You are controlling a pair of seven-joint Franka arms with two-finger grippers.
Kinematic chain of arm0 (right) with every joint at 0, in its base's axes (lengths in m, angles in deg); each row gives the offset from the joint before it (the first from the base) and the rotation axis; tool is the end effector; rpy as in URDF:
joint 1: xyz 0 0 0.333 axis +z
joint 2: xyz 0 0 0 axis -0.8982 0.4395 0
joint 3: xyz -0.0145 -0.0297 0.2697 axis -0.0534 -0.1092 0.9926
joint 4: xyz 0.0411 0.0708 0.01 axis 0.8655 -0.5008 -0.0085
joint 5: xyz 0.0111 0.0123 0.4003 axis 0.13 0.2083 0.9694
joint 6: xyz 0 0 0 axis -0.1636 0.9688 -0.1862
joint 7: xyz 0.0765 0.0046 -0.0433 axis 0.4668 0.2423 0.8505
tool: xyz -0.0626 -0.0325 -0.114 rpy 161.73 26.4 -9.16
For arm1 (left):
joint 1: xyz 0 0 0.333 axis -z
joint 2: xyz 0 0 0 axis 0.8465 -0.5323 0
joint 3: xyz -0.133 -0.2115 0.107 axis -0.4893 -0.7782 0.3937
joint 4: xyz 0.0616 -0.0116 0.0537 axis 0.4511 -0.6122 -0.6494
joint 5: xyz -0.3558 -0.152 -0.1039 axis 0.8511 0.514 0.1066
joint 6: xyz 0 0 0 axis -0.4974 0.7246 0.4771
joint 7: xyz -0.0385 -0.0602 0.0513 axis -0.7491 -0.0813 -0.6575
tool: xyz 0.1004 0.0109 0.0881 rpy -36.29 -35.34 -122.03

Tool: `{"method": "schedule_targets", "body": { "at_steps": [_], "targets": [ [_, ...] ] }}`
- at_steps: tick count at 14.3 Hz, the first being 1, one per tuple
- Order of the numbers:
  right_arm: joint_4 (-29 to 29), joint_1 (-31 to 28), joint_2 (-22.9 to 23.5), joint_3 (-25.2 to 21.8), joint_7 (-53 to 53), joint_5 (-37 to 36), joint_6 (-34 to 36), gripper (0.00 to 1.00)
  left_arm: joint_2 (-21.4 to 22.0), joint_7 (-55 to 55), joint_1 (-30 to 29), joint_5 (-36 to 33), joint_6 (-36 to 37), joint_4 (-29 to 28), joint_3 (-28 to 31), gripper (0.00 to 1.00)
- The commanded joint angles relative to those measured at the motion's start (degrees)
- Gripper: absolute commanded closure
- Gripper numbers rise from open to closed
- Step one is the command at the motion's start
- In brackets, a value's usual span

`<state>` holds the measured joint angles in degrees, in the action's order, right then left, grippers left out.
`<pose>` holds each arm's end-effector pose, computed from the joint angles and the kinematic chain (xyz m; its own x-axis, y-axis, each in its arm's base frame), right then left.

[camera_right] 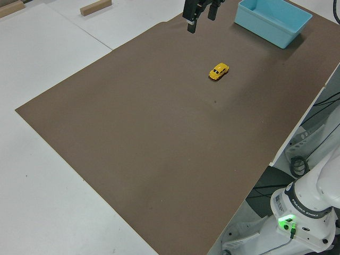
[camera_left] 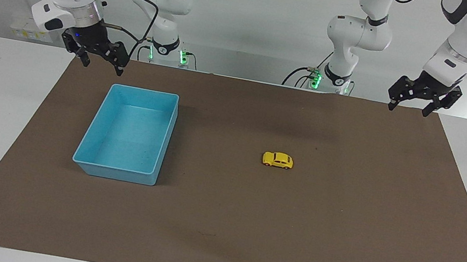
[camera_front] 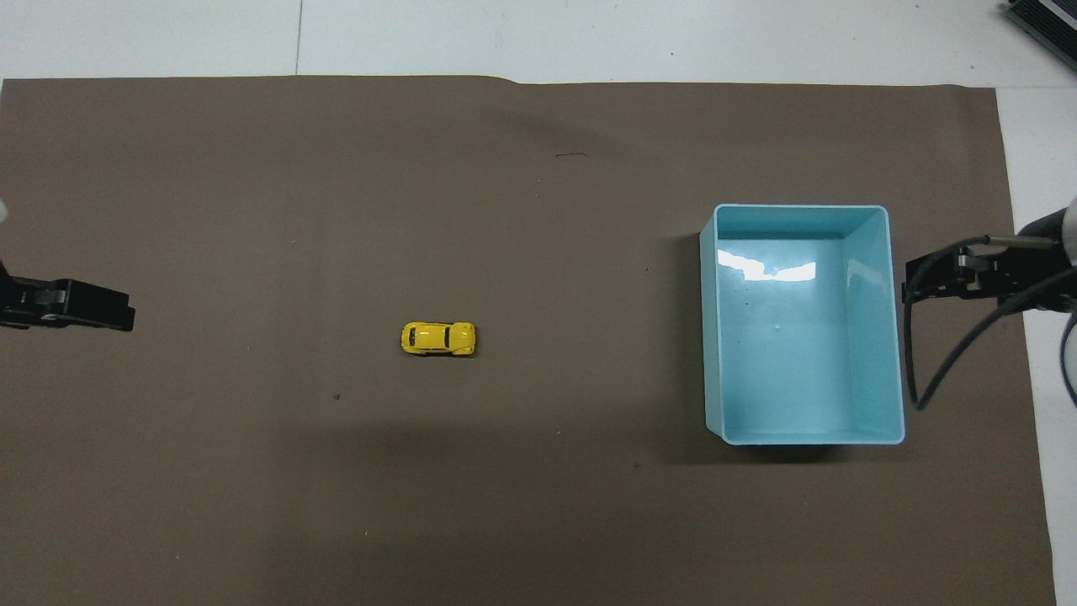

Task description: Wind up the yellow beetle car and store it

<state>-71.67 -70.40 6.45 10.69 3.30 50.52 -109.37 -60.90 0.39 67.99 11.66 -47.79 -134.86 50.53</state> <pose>0.5544 0.0002 0.5328 0.9883 -0.1401 -0.0601 -0.1389 -0.9900 0.0236 0.5312 -0.0394 0.5614 0.9965 -0.0833 -0.0084 -0.0833 -0.9965 0.0022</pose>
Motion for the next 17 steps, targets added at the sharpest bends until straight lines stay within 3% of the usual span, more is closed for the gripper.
{"method": "schedule_targets", "body": {
  "at_steps": [1,12,17],
  "targets": [
    [0.02,-0.82,-0.61,0.53,1.38,-0.01,0.37,0.0,0.68,-0.18,-0.84,-0.62,-1.28,-0.97,-0.66,0.0],
    [0.02,-0.82,-0.61,0.53,1.38,-0.01,0.46,0.0,0.59,0.26,-0.75,-0.62,-1.28,-1.06,-0.66,0.0],
    [0.02,-0.82,-0.61,0.53,1.38,-0.01,0.37,0.0,-0.55,18.83,0.39,2.09,-4.7,-5.0,-1.01,0.0]
  ]
}}
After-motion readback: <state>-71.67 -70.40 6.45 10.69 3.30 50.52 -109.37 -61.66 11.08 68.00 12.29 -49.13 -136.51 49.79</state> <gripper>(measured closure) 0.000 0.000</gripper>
